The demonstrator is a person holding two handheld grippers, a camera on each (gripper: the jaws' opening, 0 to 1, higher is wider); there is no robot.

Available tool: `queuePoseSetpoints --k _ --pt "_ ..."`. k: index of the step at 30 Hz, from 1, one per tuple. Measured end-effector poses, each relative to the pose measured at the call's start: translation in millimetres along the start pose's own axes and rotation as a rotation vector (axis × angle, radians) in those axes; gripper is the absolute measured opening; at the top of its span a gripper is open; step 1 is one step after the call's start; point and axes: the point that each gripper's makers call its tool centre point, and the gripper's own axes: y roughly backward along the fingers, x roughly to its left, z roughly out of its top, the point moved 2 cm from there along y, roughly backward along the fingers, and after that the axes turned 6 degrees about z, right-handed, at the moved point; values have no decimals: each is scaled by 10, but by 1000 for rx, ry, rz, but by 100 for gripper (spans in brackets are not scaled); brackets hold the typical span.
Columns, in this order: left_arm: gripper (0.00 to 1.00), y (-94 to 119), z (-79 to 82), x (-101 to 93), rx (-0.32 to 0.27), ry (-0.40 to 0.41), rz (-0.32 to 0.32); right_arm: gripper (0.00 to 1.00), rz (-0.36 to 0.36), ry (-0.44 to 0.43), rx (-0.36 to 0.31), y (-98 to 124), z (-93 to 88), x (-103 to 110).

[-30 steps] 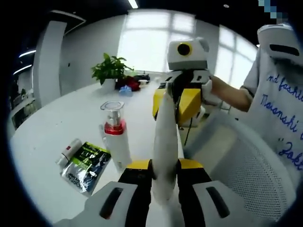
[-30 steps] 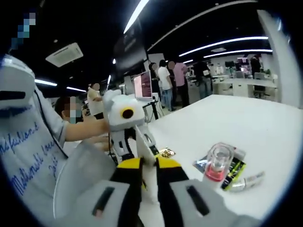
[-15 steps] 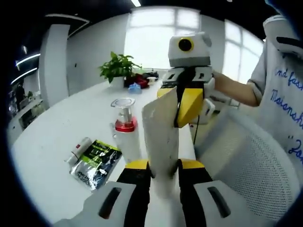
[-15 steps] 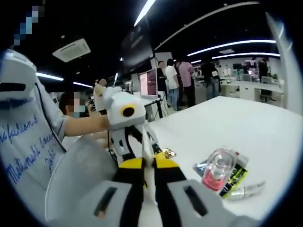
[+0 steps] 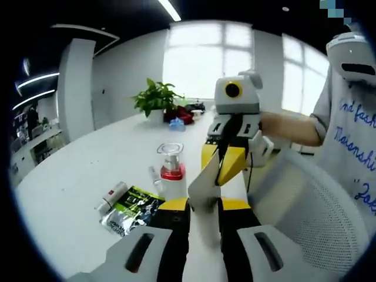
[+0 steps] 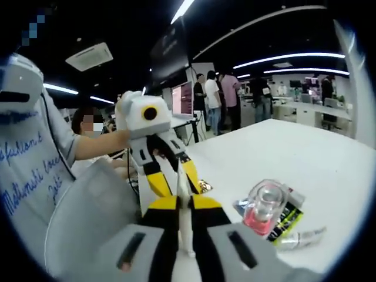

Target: Arrange the skincare products in the storage area until every visible bottle or jar stands upright without overlapping.

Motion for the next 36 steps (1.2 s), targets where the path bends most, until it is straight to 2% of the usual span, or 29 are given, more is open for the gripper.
queuePoseSetpoints --k 7,11,19,24,29,36 --pt "11 -18 20 -27 -13 -9 -9 8 19 5 5 28 -12 -8" --pt "10 -51 32 -43 -20 -22 -13 9 6 18 17 60 -21 -26" --pt "10 -112 -23 -11 -55 38 -45 8 3 14 18 97 -36 -37" --pt "12 -162 -95 -2 -20 21 -58 8 11 15 20 93 -37 -31" --pt "12 -209 -152 -17 -8 19 -64 9 11 6 16 104 -39 -46" --pt "11 -215 -152 -18 25 -74 -53 11 0 32 38 97 -21 -61"
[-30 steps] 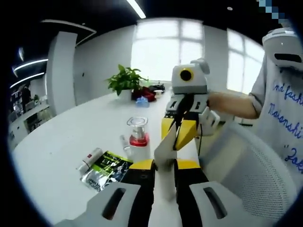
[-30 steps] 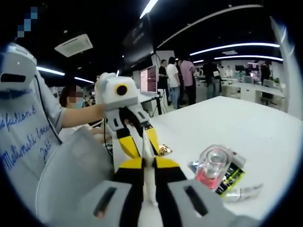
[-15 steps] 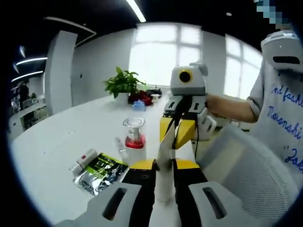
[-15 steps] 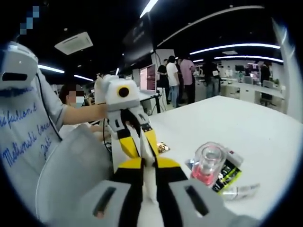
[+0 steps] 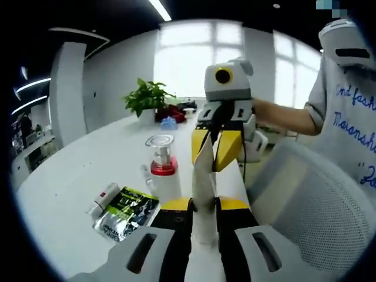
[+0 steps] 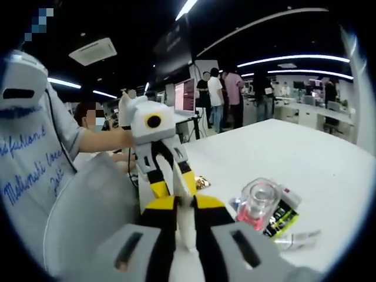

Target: Arrange the skincare products in the storage area until every visible bottle or jar stands upright without overlapping.

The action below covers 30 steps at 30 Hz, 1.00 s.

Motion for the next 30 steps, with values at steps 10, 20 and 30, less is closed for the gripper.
queuePoseSetpoints --k 10,20,30 --pt "11 -51 13 79 36 -86 -1 12 -42 -11 -32 122 104 -67" --pt "12 -80 26 184 63 -117 23 19 -137 -23 -3 381 99 -97" --pt "12 -99 40 297 81 -126 30 37 -225 -56 42 498 9 -149"
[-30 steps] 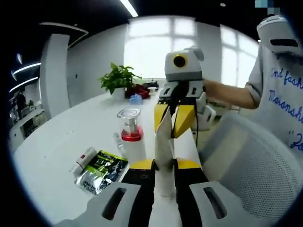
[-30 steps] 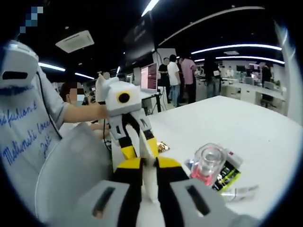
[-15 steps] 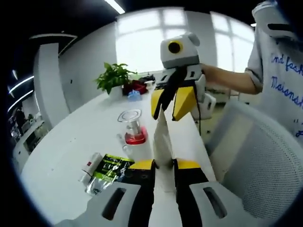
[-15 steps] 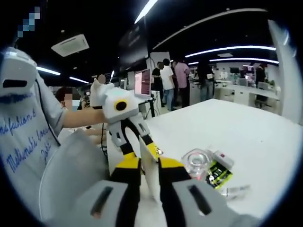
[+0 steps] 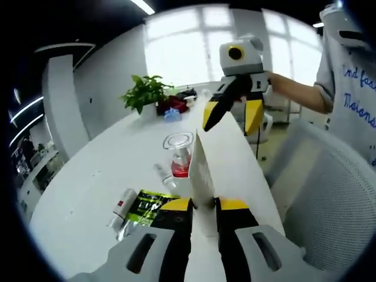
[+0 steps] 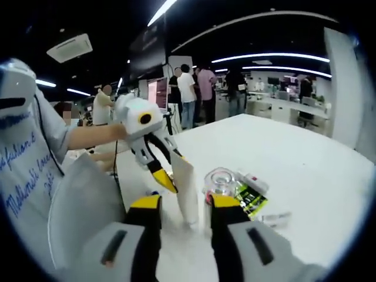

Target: Arrange the skincare products in the storage area until every visible bottle or jar stands upright without overlapping.

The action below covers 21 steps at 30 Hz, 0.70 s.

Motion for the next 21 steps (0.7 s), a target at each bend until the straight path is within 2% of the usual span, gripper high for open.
queuePoseSetpoints --k 10,15,21 --pt "12 -23 6 90 7 -14 1 64 -97 -45 15 79 -95 -130" --pt "12 -48 9 152 3 -14 1 70 -121 -60 16 105 -119 -154" --pt "12 -71 19 180 -2 -16 1 70 -127 -70 20 104 -146 -143"
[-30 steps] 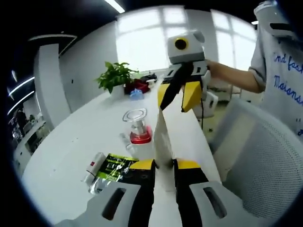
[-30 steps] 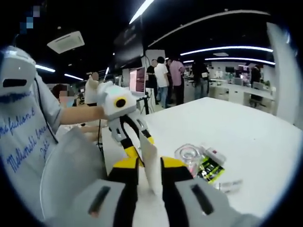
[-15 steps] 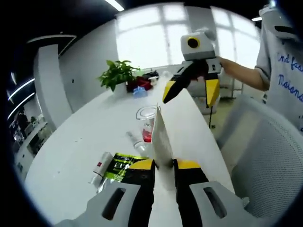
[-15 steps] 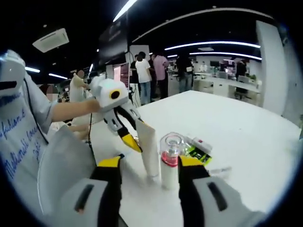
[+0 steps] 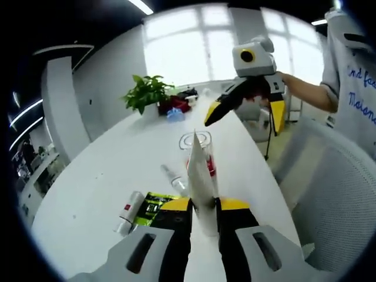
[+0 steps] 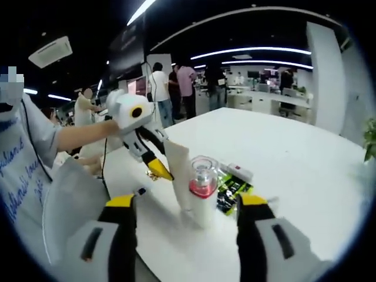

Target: Arrange the skincare products in the storage area until every visible bottle or jar stands upright without overlapping.

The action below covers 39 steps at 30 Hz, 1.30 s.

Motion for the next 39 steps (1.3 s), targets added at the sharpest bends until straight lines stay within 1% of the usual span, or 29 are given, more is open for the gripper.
queuePoseSetpoints --k 14,18,20,23,26,30,33,36,39 --pt "13 -14 12 46 -7 6 7 70 1 -11 7 -14 -43 46" --pt "12 -4 21 24 -12 40 -21 69 1 -10 9 -14 -48 52" --pt "12 -2 18 28 -12 44 -24 69 1 -9 11 -13 -52 54" --pt "12 -2 23 18 -18 53 -49 68 3 -9 11 -15 -48 62" --pt "12 -7 15 33 -19 59 -57 68 3 -5 15 -18 -43 74" --pt "12 -10 -4 82 -23 78 -50 68 6 -2 15 -24 -27 96" --pt "12 -25 26 88 -35 83 -42 68 6 -2 16 -25 -18 104" --pt "12 -26 39 87 -42 92 -51 67 7 -2 17 -26 -15 115" --pt "11 -19 37 87 -50 119 -69 67 8 -1 17 -28 -9 126"
